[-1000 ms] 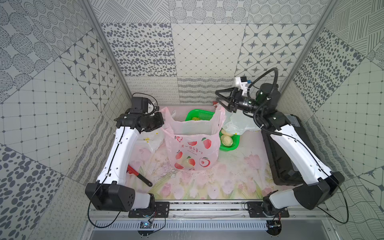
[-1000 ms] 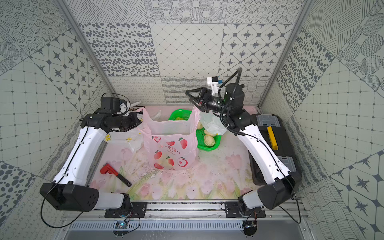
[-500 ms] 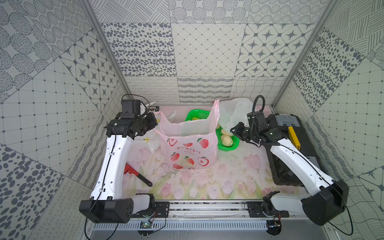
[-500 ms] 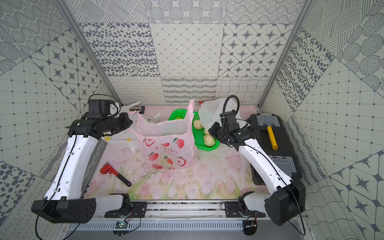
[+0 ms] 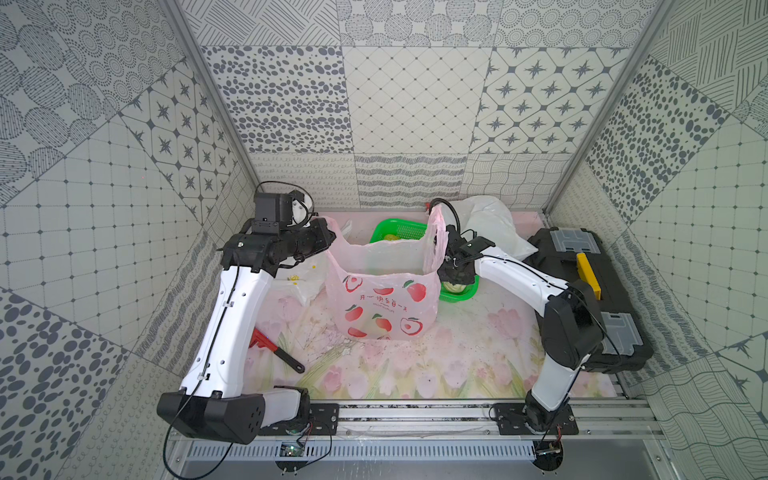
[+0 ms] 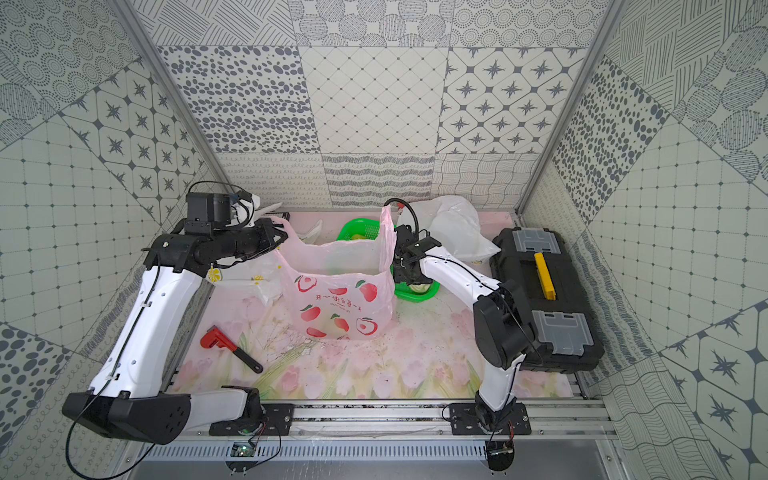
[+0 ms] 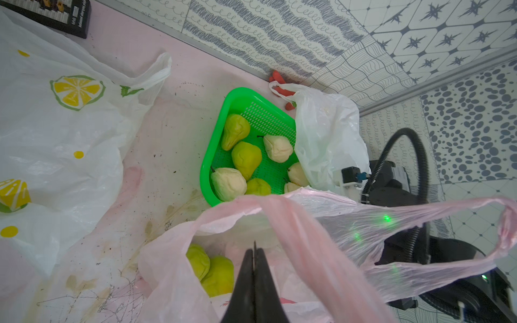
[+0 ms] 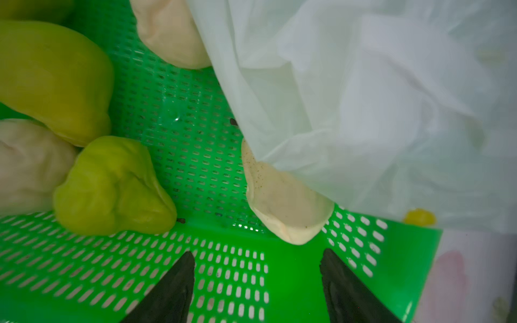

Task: Place the pears into plastic bags & tie knots
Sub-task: Pick up the pear from the basket.

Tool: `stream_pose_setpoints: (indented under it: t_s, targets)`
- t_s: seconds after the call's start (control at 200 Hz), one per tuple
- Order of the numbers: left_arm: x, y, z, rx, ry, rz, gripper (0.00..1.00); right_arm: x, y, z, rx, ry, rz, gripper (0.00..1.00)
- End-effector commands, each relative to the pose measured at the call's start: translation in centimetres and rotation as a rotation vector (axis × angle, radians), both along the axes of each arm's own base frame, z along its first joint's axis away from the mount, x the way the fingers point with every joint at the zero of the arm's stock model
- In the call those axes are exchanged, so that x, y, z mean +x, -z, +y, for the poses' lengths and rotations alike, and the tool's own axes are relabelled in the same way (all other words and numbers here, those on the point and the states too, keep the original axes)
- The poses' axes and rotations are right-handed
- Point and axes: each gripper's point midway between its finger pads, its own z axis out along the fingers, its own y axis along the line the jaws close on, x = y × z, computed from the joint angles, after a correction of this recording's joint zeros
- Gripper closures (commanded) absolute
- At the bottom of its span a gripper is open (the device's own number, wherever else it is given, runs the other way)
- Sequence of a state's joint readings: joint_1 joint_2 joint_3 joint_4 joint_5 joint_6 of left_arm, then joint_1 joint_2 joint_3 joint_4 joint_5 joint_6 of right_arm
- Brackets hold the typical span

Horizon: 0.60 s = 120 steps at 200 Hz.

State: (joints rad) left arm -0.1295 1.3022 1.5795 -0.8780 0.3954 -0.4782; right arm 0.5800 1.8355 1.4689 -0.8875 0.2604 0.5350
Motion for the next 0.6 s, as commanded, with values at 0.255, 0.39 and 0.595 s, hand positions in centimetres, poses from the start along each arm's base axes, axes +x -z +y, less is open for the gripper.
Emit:
stream_pose_setpoints:
  t_s: [0.255,0.39,0.595]
  targets:
    - [0.3,-1.1,-1.8,-0.021,0.075,-0.053,1.0,2.3,5.5,-0.9,-0.123,-0.115,0.109,0.22]
    - [0.4,-1.2,-1.8,-0.02,0.075,-0.053,1.0,2.8,5.0,-0.1,-0.082,-0.126,0.078,0.24]
    - [0.8,-1.0,-1.7,-0.01,0.071,-0.051,1.0,3.4,4.1,2.0,0.04,-0.145,0.038,0.38]
